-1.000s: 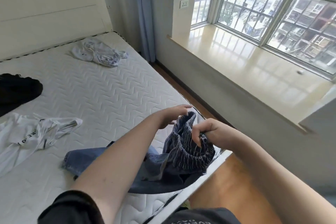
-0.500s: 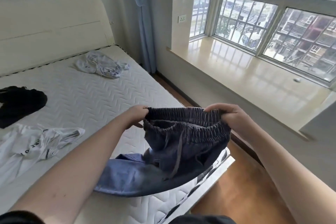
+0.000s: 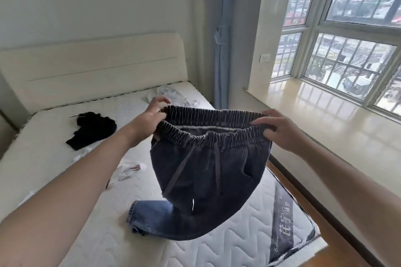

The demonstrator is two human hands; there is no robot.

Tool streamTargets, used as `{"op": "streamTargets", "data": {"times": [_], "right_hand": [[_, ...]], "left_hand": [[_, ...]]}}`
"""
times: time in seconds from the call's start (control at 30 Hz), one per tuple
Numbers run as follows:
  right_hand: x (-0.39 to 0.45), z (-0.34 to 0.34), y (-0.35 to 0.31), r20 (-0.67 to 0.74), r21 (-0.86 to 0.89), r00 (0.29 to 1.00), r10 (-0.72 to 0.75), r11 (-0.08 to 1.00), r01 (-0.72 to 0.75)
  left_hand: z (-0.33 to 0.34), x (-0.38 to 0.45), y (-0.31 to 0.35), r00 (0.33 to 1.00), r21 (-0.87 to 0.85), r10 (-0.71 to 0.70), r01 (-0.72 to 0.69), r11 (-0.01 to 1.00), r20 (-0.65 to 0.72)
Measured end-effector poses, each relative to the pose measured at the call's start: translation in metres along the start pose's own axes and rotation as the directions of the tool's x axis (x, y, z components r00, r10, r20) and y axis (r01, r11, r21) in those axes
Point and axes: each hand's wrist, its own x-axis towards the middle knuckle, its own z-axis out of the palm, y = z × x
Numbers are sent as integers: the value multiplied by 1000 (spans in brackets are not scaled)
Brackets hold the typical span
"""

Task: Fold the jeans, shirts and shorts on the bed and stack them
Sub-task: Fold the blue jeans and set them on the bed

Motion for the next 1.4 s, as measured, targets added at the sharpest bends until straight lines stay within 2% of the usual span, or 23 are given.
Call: {"op": "streamTargets", "data": {"times": [0.13, 0.27, 0.33, 0.4, 0.5, 0.57, 0.63, 0.7, 0.77, 0.87, 0.97, 1.07, 1.17, 1.27, 1.4], "right_hand": [[36, 1, -14, 101, -149, 992, -81, 984, 95], [63, 16, -32, 154, -292, 970, -187, 930, 225], [71, 27, -43, 181, -358, 956, -232, 889, 284], [75, 38, -53, 224, -436, 927, -301, 820, 371], [81, 52, -59, 243, -446, 911, -334, 795, 411], [85, 60, -61, 233, -418, 909, -345, 808, 415], [87, 63, -63, 267, -430, 918, -293, 816, 386], [91, 70, -60, 289, -437, 909, -301, 803, 405], [93, 72, -60, 284, -413, 922, -264, 834, 366], [93, 66, -63, 294, -349, 934, -205, 886, 304], [90, 59, -63, 366, -300, 918, -154, 914, 272], [85, 57, -59, 406, -275, 894, -193, 907, 320], [85, 61, -51, 428, -324, 873, -232, 863, 388], [94, 61, -48, 352, -385, 901, -252, 839, 385], [120, 40, -48, 167, -218, 959, -231, 940, 264]], "left_hand": [[-32, -28, 10, 987, 49, 159, -157, 986, -33], [-56, -47, 10, 995, 96, 95, -93, 991, -13], [-68, -54, 7, 998, 233, 56, -55, 971, -1], [-80, -60, 3, 998, 431, 43, -61, 900, 50], [-95, -62, -5, 990, 695, 52, -128, 708, 130], [-102, -59, -9, 989, 772, 40, -134, 621, 139], [-109, -54, -13, 991, 821, 42, -131, 555, 130], [-113, -52, -13, 992, 844, 69, -127, 521, 106], [-117, -48, -13, 987, 853, 136, -142, 501, 85], [-121, -44, -9, 971, 840, 234, -170, 515, 52], [-122, -37, -2, 959, 835, 283, -160, 527, 5], [-118, -31, 5, 949, 832, 311, -140, 538, -42], [-116, -25, 12, 935, 816, 339, -114, 567, -105], [-116, -20, 21, 929, 820, 343, -86, 565, -139], [-124, -15, 41, 929, 840, 342, -69, 538, -142]]}}
